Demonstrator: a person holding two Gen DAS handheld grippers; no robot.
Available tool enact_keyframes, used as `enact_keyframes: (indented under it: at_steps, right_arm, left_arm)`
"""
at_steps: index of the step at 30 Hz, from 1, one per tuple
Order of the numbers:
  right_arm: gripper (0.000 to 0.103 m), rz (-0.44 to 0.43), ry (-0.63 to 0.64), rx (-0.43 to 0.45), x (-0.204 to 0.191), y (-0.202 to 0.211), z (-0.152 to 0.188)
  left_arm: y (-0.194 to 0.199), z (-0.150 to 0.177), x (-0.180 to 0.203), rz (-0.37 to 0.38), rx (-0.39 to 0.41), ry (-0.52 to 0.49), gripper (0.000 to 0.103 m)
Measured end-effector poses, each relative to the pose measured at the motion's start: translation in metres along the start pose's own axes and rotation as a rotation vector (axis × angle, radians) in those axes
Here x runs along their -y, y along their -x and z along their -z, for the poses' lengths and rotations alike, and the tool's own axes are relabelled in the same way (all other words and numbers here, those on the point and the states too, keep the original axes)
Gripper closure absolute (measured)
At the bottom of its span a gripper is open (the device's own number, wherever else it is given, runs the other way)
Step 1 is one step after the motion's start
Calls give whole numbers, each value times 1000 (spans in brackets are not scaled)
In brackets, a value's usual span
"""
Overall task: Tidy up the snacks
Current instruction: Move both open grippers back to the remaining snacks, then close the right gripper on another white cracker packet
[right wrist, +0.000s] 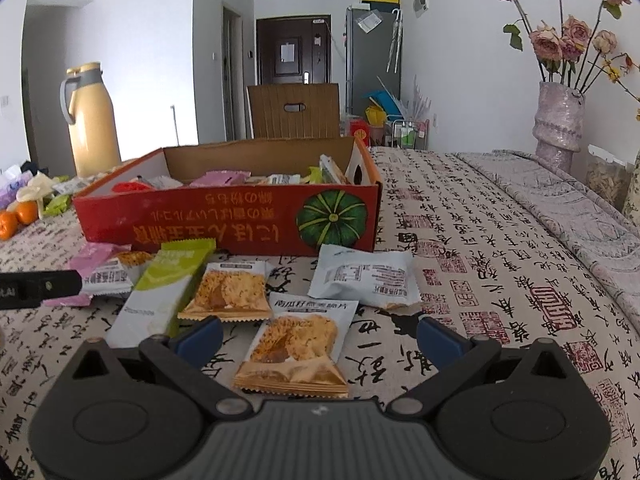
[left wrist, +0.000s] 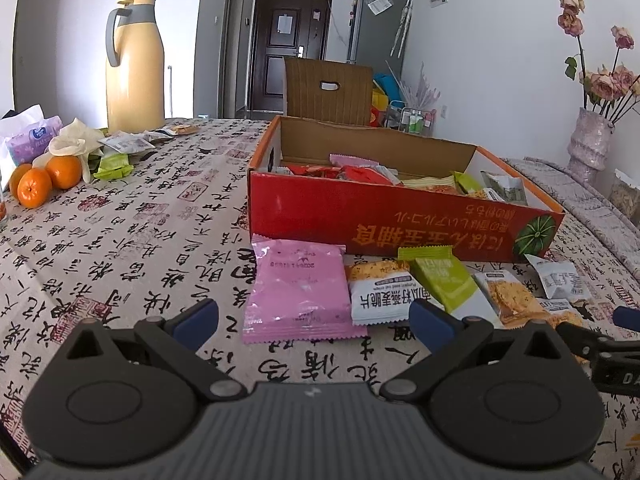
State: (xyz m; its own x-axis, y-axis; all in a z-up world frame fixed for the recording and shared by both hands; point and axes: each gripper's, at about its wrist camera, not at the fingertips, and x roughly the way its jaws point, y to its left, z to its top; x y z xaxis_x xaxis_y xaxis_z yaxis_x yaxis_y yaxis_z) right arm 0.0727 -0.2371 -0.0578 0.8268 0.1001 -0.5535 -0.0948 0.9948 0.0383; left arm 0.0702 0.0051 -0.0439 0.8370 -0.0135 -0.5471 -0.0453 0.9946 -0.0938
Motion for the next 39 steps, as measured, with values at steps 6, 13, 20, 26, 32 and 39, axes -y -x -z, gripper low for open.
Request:
enact_keyframes:
  at_steps: [6,13,20,26,32,39]
  right_arm:
    - [0,41,24,-91,-5,-22,-9]
    - [0,46,-5,-145,-3,-39,-12]
    - [1,24,-25,-148,1,-38,-10]
    - [43,-9,-5,-95,-3,-27,-7]
    - [61,-24,18,-53,-8,-18,-1]
    - [62,-3,-17,32,-4,-7,2]
  left_arm:
    - [-1,0,-1,-1,-5,7,0]
    - [-2,0,-2,1,-12,14,0]
    - [-2,0,-2,2,-13,19,0]
    - [-2,0,-3,2,-15,21,0]
    - [-2,0,-3,2,-15,21,0]
    - [-2,0,-3,-4,-19,20,0]
